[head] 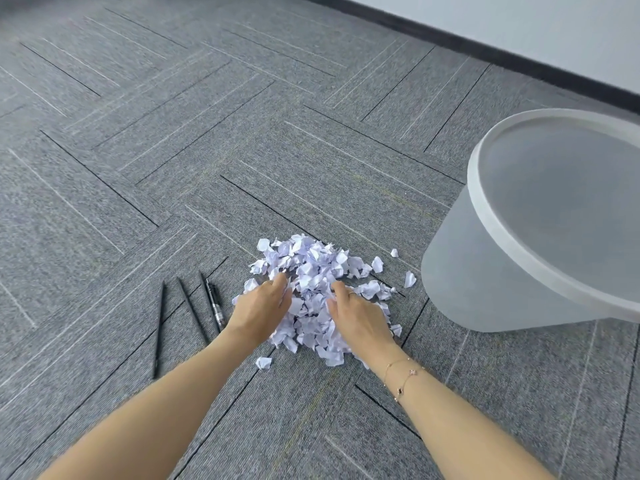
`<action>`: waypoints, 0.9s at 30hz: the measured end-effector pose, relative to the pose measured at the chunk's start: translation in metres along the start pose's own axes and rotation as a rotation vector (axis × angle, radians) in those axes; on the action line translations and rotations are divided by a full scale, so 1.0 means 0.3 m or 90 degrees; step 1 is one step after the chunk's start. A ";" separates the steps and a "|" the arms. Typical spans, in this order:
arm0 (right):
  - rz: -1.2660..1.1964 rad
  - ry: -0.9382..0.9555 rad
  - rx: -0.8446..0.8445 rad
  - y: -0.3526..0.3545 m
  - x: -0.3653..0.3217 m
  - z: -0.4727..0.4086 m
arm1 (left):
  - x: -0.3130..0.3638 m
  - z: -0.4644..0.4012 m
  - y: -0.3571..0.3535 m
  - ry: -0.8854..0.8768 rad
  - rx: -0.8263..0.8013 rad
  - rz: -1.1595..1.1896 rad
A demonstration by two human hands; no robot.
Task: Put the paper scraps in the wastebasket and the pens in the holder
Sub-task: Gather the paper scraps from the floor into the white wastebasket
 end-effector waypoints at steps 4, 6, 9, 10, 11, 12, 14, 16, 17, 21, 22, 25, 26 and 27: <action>0.083 0.042 -0.002 -0.061 -0.001 0.008 | -0.007 -0.016 -0.058 -0.007 -0.035 -0.001; 0.119 0.043 -0.021 -0.087 0.001 0.017 | 0.001 -0.013 -0.069 -0.033 -0.067 -0.077; 0.171 0.031 -0.032 -0.082 -0.007 0.017 | 0.019 0.008 -0.056 -0.064 -0.084 -0.089; 0.173 0.026 -0.026 -0.074 -0.008 0.013 | 0.008 0.003 -0.078 -0.066 -0.083 -0.102; 0.164 0.022 -0.021 -0.065 -0.009 0.009 | 0.001 0.000 -0.080 -0.052 -0.072 -0.090; 0.151 0.019 -0.015 -0.053 -0.009 0.005 | -0.011 -0.011 -0.095 -0.039 -0.065 -0.063; 0.118 0.019 -0.023 -0.043 -0.005 -0.002 | -0.035 -0.033 -0.123 -0.008 -0.058 0.017; 0.082 0.048 -0.047 -0.040 -0.003 -0.009 | -0.046 -0.044 -0.135 -0.009 -0.064 0.075; 0.070 0.061 -0.046 -0.030 -0.001 -0.013 | -0.049 -0.048 -0.128 -0.016 -0.068 0.093; 0.036 0.066 -0.071 0.044 -0.018 -0.036 | -0.012 -0.052 -0.004 -0.039 -0.024 0.125; 0.032 0.062 -0.076 0.059 -0.021 -0.038 | -0.008 -0.056 0.020 -0.046 -0.017 0.130; 0.014 0.054 -0.087 0.114 -0.043 -0.032 | 0.004 -0.050 0.121 -0.079 0.020 0.130; 0.006 0.052 -0.088 0.139 -0.053 -0.031 | 0.000 -0.051 0.153 -0.089 0.027 0.137; 0.005 0.055 -0.084 0.166 -0.064 -0.032 | -0.006 -0.053 0.188 -0.097 0.033 0.138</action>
Point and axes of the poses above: each hand's wrist, its own z-axis away from the middle knuckle, its own y-axis out of the back of the hand, x = y × z, the point moved 5 cm from there along -z, towards the middle knuckle, and after that the axes turned 14 degrees about -z, right-handed, at the moved point
